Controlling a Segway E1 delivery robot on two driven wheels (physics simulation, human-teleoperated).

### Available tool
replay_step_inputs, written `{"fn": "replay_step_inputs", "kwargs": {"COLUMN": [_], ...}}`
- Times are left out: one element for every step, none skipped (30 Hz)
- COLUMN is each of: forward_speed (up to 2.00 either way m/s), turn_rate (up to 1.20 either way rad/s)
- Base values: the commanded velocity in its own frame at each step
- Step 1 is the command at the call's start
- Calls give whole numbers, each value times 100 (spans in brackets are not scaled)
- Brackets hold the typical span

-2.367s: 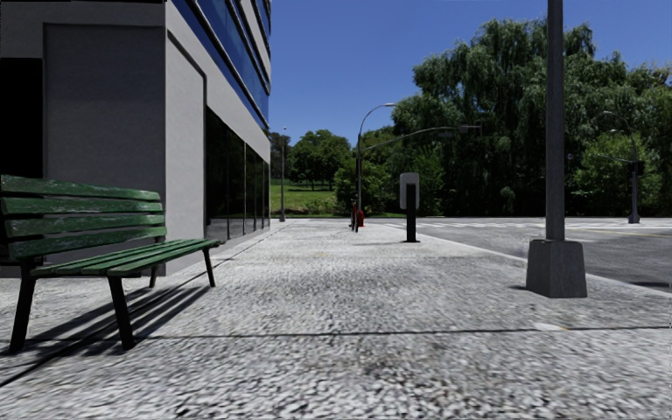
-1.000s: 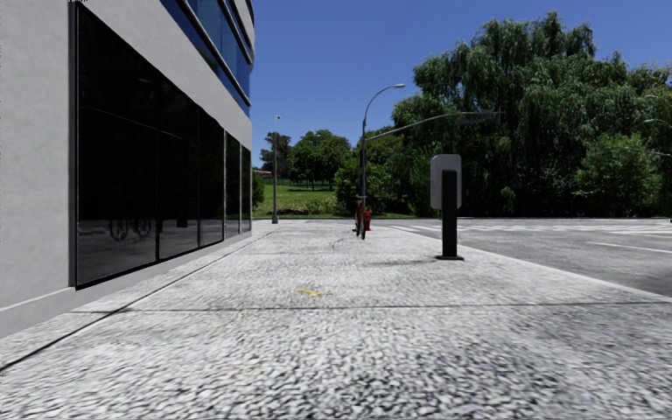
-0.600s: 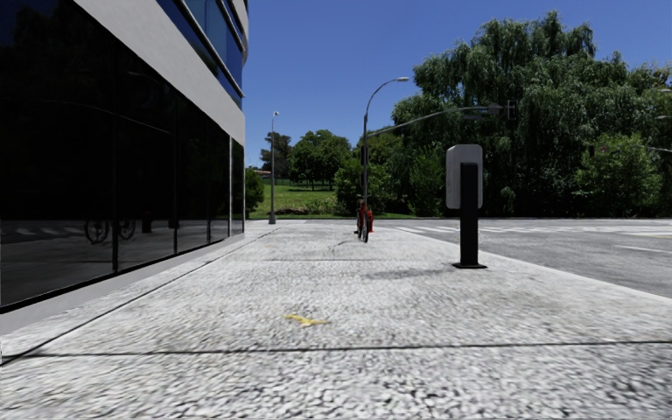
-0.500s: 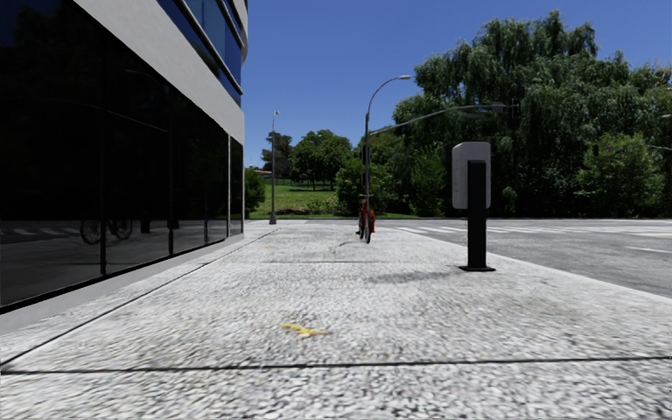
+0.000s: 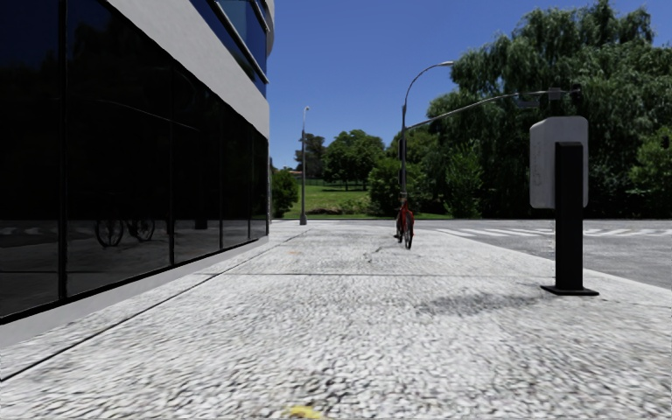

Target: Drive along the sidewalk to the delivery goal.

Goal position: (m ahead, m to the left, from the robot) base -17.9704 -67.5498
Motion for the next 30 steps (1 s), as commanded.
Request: {"fn": "replay_step_inputs", "kwargs": {"forward_speed": [200, 200, 200, 200, 200, 200, 200, 200, 200, 200, 200, 200, 200, 200, 200, 200, 200, 200, 200, 200, 200, 200, 200, 200, 200, 200, 200, 200, 200, 200], "turn_rate": [33, 33, 33, 33, 33, 32, 28, 28, 26, 26, 26, 26, 25, 10, 0, 0, 0, 0, 0, 0, 0, 0, 0, 0, 0, 0, 0, 0, 0, 0]}}
